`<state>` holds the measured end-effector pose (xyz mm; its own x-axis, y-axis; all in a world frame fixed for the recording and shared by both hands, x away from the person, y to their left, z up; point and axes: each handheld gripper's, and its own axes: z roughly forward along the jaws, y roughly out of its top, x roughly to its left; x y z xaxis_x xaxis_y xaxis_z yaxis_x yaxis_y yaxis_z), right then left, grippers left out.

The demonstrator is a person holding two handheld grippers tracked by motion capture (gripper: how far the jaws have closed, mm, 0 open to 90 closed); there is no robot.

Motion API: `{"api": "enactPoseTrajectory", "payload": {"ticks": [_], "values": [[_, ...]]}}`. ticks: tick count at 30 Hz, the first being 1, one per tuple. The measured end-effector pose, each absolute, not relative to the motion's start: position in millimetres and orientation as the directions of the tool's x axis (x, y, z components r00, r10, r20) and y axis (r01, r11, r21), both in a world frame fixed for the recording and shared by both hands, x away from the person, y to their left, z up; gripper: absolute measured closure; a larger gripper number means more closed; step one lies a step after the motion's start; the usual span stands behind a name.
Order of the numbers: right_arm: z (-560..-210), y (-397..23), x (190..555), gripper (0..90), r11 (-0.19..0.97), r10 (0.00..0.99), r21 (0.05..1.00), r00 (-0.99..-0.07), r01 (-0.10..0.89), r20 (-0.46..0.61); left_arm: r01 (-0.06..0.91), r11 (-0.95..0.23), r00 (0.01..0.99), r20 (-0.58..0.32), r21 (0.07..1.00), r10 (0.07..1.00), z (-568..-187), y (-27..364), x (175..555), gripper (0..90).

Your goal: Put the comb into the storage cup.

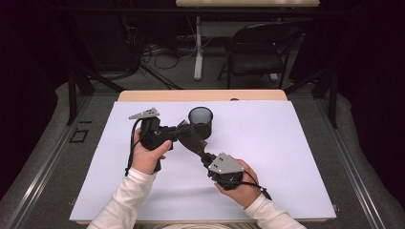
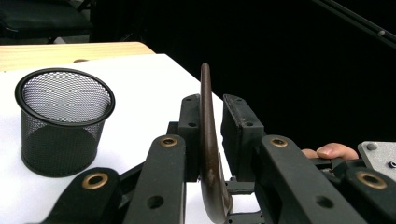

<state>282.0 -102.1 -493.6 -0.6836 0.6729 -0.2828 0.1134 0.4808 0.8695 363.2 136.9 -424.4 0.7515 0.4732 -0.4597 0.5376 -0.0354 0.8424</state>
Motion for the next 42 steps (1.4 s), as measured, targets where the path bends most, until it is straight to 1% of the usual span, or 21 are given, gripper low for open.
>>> {"api": "enactPoseTrajectory", "payload": {"ticks": [4, 7, 13, 22, 42], "values": [[-494.4, -101.5, 281.6, 72.7, 0.482, 0.669, 0.869, -0.687, 0.112, -0.283, 0.537, -0.036, 0.752, -0.46, 0.843, 0.472, -424.4, 137.6, 363.5, 79.6], [-494.9, -101.0, 281.3, 72.7, 0.484, 0.668, 0.868, -0.689, 0.113, -0.283, 0.542, -0.038, 0.75, -0.463, 0.84, 0.472, -424.7, 137.9, 363.8, 82.2], [-495.8, -100.8, 281.8, 72.6, 0.486, 0.666, 0.866, -0.691, 0.116, -0.281, 0.574, -0.021, 0.734, -0.503, 0.819, 0.455, -426.5, 139.4, 365.5, 84.8], [-496.5, -101.0, 282.1, 72.6, 0.487, 0.662, 0.866, -0.693, 0.111, -0.283, 0.615, 0.006, 0.706, -0.554, 0.788, 0.44, -427.8, 140.1, 365.7, 86.4], [-498.1, -101.1, 283.7, 72.3, 0.488, 0.659, 0.864, -0.7, 0.122, -0.273, 0.651, 0.041, 0.664, -0.595, 0.758, 0.452, -432.0, 140.9, 366.9, 86.8]]}}
